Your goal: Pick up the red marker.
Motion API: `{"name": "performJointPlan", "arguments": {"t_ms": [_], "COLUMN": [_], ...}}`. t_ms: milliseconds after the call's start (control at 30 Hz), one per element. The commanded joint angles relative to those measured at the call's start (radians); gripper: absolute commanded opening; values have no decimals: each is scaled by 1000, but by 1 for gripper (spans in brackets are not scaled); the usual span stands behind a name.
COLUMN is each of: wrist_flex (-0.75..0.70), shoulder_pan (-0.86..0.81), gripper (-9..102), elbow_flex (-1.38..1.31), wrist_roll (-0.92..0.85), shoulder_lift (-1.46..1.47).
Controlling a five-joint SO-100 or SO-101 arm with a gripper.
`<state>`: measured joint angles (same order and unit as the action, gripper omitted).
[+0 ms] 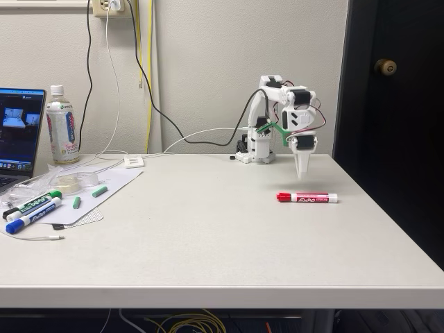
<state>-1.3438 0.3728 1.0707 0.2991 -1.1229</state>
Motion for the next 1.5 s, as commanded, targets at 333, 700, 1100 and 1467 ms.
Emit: {"name": "performJointPlan", "arguments": {"t_ms": [333, 700, 1100, 1467], "wrist_flex": [18, 48, 74, 89], "shoulder_pan": [-14, -21, -18, -17], "gripper": [15, 16, 16, 15], "elbow_flex": [-75, -75, -75, -75], "wrist_roll": [-3, -21, -31, -26], "shoulder_lift": [35, 83, 127, 158]}}
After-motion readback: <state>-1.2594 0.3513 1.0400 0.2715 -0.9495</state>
